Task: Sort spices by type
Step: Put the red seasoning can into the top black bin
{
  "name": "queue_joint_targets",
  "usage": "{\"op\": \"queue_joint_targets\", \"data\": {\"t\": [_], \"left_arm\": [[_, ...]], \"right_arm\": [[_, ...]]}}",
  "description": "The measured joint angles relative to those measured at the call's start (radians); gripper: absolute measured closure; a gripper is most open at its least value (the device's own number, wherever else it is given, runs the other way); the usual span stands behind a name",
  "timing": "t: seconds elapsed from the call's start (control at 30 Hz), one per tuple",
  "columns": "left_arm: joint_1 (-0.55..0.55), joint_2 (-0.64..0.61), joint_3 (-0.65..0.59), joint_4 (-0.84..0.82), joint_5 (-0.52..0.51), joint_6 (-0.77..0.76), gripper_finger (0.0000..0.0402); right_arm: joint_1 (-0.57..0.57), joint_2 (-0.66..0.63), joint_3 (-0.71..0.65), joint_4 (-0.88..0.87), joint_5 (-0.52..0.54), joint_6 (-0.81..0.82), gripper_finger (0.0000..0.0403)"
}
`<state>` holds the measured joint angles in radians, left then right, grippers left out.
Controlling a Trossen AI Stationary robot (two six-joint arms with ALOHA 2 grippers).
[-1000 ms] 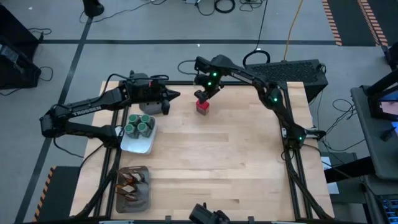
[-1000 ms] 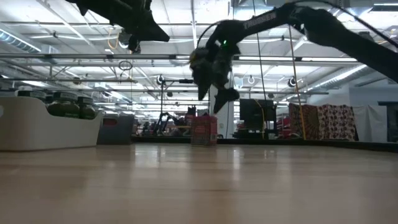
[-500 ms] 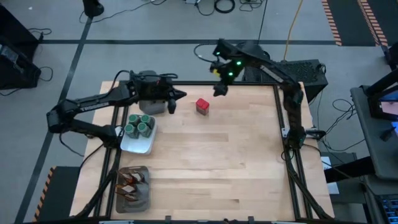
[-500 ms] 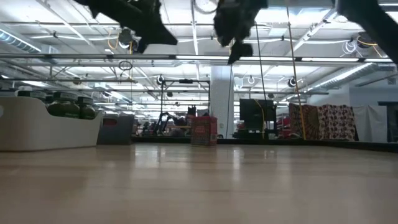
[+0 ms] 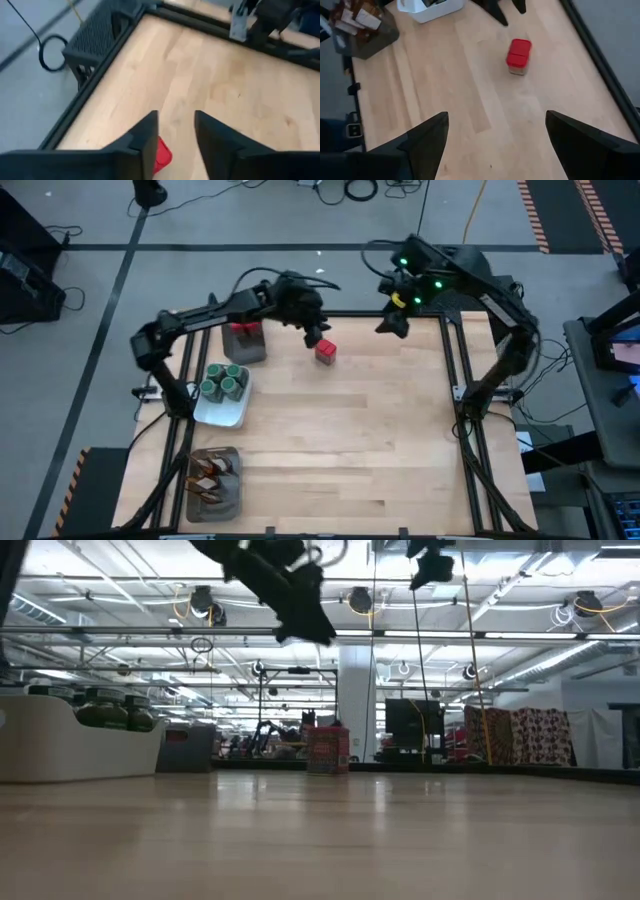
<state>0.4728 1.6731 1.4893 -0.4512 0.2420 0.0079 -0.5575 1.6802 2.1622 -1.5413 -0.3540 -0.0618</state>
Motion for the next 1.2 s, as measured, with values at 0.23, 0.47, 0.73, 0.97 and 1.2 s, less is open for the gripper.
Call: {"op": "queue_joint_targets", "data": {"t": [0.23,0.47,0.73,0.97,1.2], "left_arm": [[-0.035,0.138,0.109,-0.024,-0.007,0.137,0.0175],[-0.02,0.25,0.211,-0.146,-0.159,-0.019,0.011],[-0.024,0.328,0.238,-0.187,-0.251,-0.237,0.0103],[-0.037,0.349,0.238,-0.272,-0.298,-0.351,0.0103],[-0.059,0.351,0.237,-0.265,-0.314,-0.337,0.0103]], "right_arm": [[0.0,-0.259,-0.391,0.202,0.043,0.09,0.0087],[0.0,-0.484,-0.788,0.412,0.038,0.244,0.0087],[0.0,-0.598,-1.035,0.586,0.034,0.342,0.0087],[0.0,-0.602,-1.07,0.604,0.012,0.342,0.0087],[0.0,-0.602,-1.07,0.657,0.008,0.335,0.0087]]}}
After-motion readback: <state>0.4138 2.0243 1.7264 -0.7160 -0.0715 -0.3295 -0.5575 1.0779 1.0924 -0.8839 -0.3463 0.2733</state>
